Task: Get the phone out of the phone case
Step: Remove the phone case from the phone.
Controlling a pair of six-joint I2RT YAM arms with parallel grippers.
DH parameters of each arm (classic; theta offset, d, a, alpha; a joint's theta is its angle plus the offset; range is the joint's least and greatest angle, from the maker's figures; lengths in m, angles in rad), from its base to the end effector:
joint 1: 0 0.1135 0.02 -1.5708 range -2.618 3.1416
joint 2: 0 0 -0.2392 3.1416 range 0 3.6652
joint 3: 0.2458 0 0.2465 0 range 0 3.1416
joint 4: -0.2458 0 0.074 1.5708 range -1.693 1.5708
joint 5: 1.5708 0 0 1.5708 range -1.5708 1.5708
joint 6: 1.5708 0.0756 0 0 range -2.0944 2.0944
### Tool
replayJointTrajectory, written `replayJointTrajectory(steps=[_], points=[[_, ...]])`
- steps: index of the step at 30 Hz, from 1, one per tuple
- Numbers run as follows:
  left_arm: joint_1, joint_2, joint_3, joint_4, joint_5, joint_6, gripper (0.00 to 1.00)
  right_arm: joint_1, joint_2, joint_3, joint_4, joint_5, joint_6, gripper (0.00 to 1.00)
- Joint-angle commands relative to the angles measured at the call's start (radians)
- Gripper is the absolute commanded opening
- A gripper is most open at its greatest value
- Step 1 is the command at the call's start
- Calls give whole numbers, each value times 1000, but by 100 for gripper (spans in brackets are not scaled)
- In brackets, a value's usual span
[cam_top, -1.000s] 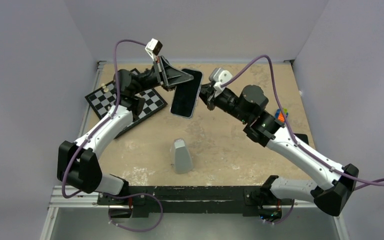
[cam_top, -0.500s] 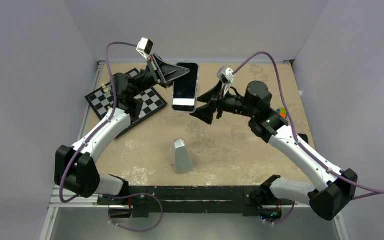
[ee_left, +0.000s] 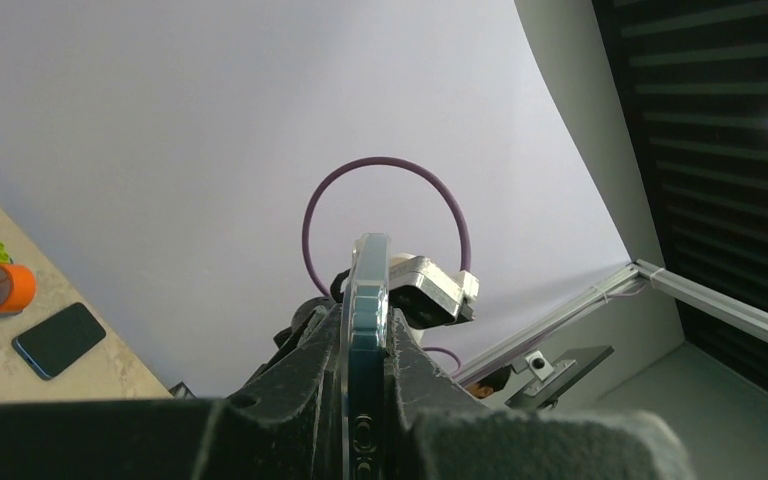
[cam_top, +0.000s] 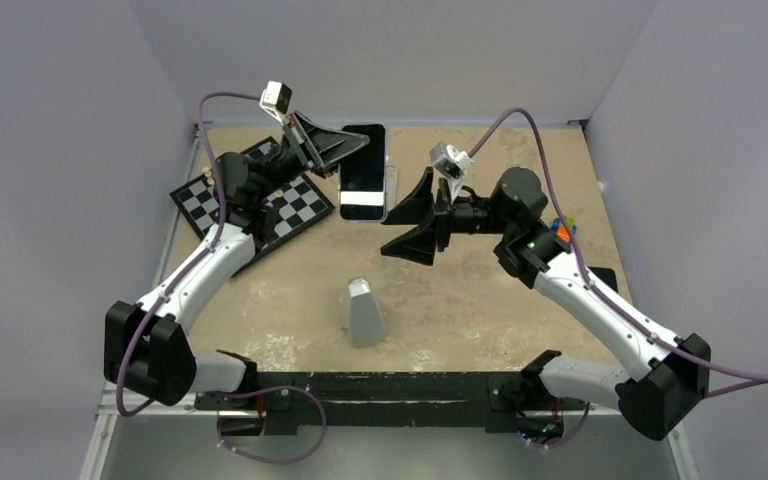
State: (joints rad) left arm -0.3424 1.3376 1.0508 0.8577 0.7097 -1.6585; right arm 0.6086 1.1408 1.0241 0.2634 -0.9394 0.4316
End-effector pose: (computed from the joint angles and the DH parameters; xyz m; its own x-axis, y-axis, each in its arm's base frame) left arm 0.2863 -0.1544 0.4071 -0.8128 -0.5125 -0.2771 0.4395 -0.2272 -0.8690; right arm 0.1965 0.2113 0.3800 -0.3063 0.0875 -0.9479 -0.9518 -0.0097 0.3067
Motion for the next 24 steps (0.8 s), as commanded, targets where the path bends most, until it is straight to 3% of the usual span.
replayJointTrajectory(steps=[1,4,11,24], points=[[8,-48,12,74,-23,-26,0,2,38,29,81,-61,37,71],[7,-47,13,79,-18,-29,0,2,33,-2,231,-78,109,69],[6,-50,3,76,-11,-29,0,1,83,41,332,-36,196,65],[6,-64,3,81,2,-42,0,2,162,97,408,-62,235,37]])
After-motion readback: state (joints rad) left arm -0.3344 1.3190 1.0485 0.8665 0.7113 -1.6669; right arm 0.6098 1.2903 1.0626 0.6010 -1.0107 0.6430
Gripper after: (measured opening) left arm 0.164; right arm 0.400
